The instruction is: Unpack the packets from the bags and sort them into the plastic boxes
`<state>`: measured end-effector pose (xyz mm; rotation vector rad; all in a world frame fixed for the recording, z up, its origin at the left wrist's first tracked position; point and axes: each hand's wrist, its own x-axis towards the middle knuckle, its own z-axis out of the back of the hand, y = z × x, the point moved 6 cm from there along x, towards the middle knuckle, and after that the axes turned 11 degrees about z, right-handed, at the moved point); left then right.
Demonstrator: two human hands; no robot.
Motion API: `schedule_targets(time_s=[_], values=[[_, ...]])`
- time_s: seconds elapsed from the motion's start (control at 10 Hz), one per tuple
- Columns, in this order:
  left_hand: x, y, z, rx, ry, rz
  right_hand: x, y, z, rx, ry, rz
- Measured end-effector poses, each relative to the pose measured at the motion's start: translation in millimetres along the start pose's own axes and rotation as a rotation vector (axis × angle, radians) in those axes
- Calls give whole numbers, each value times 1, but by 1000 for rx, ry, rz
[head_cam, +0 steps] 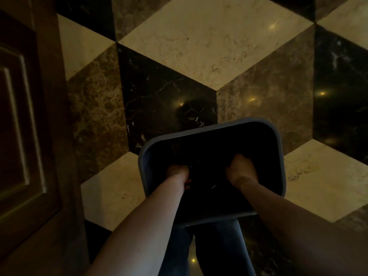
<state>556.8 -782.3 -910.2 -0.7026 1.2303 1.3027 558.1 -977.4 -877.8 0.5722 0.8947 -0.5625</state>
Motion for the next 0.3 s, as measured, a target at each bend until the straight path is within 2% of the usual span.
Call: schedule_targets(time_s=[0.1, 0.3], values=[[-14, 6, 8, 26, 17, 21, -11, 7, 4, -20, 20, 10], [-73, 11, 29, 112, 34, -93, -61, 35, 34, -92, 47, 79]])
